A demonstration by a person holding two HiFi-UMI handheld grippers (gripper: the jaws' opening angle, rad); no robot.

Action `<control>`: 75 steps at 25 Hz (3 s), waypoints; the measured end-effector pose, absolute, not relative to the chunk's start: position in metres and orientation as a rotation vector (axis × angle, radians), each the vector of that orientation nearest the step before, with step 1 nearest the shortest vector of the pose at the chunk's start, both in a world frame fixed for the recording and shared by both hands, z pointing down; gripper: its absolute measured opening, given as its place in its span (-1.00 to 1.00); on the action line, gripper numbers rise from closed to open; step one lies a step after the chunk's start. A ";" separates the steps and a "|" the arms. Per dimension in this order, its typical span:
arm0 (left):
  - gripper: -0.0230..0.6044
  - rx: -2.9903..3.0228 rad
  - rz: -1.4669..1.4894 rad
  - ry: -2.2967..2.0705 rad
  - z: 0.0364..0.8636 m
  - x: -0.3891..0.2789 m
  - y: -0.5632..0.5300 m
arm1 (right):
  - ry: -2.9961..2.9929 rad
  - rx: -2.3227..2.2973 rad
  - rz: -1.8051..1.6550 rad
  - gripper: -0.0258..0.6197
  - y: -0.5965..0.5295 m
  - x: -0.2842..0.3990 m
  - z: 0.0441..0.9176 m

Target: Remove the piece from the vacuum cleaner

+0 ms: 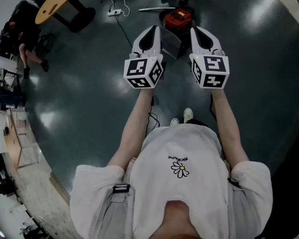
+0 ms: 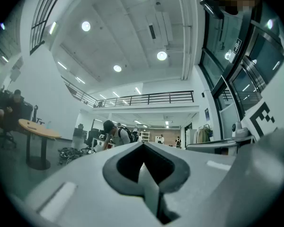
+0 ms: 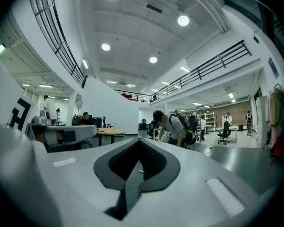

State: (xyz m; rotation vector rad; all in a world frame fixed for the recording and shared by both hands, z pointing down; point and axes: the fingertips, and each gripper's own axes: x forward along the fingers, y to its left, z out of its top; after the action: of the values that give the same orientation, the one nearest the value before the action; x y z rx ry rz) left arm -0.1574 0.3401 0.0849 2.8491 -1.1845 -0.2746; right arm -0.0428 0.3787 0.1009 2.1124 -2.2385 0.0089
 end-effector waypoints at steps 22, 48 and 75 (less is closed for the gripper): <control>-0.93 2.775 -0.238 -1.236 0.114 -0.164 0.322 | -2.976 1.927 0.642 -0.85 0.375 -0.039 0.086; -0.93 2.661 -0.106 -1.347 0.192 -0.086 0.183 | -2.567 1.861 0.447 -0.84 0.229 0.066 0.184; -0.93 2.308 0.240 -1.432 0.343 -0.049 -0.079 | -2.354 1.400 0.436 -0.84 -0.099 0.092 0.334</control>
State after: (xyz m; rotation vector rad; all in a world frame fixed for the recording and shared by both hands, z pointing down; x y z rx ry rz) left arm -0.0493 -0.0788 0.3433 2.3084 -1.4323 0.2399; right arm 0.0922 -0.0989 0.3343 1.3997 -2.3537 0.4363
